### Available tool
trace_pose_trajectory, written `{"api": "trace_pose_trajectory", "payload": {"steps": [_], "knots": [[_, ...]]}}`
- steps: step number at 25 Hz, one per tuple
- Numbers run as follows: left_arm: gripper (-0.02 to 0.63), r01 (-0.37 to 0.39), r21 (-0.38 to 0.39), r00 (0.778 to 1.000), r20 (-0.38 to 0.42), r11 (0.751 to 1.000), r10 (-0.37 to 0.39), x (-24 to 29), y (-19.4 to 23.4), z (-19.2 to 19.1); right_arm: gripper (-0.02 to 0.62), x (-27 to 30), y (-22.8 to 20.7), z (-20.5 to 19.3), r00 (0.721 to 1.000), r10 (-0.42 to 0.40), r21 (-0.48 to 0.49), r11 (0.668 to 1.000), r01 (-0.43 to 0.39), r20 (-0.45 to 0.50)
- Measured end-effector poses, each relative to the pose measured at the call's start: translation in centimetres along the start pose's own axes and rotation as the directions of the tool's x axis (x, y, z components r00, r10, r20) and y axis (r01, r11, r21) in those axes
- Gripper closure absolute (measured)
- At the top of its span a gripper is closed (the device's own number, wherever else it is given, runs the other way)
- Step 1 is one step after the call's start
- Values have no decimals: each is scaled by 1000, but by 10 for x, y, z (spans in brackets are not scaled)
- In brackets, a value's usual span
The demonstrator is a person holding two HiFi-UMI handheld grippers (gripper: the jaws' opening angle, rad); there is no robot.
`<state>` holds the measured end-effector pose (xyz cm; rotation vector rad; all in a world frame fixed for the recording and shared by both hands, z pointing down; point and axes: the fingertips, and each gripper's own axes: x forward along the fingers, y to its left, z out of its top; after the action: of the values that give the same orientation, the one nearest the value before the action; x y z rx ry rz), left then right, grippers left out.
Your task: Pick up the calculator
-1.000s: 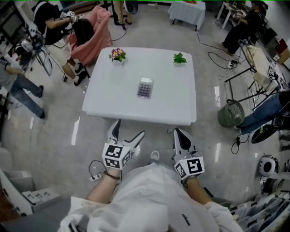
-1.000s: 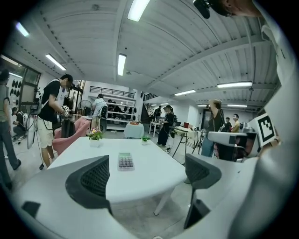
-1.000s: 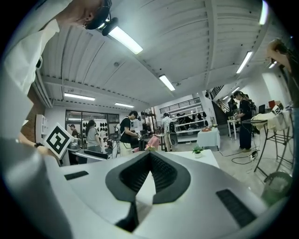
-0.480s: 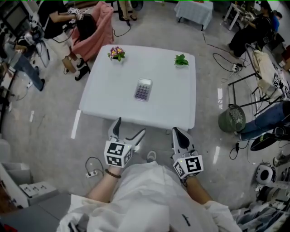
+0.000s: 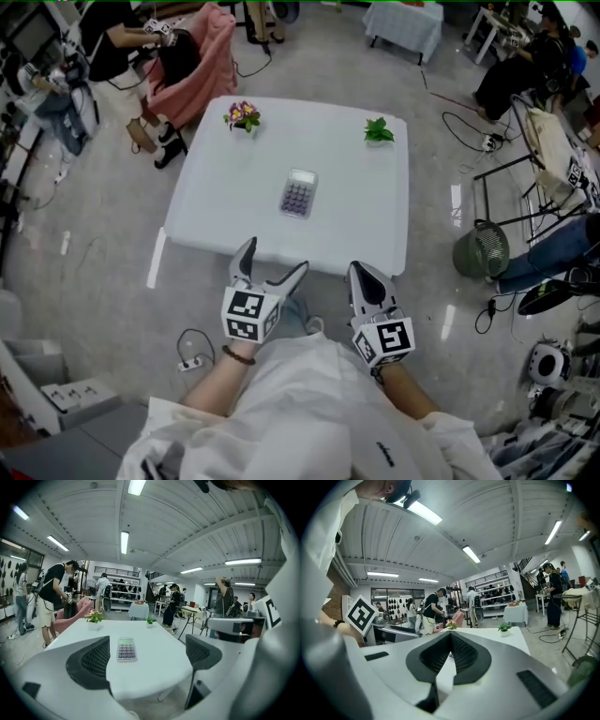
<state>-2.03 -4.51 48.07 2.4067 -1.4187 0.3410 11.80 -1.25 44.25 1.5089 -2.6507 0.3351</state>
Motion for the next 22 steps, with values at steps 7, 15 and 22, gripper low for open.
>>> {"api": "trace_pose_trajectory", "payload": {"steps": [7, 15, 22], "knots": [[123, 30, 8, 999, -42, 1000, -30, 44, 24, 3, 578, 43, -18, -2, 999, -46, 14, 999, 46, -29], [121, 40, 6, 992, -123, 999, -39, 91, 68, -1, 578, 103, -34, 1, 992, -110, 29, 993, 112, -68], [121, 74, 7, 980, -187, 997, -71, 138, 92, -4, 578, 151, -51, -5, 981, -160, 23, 986, 163, -108]]}}
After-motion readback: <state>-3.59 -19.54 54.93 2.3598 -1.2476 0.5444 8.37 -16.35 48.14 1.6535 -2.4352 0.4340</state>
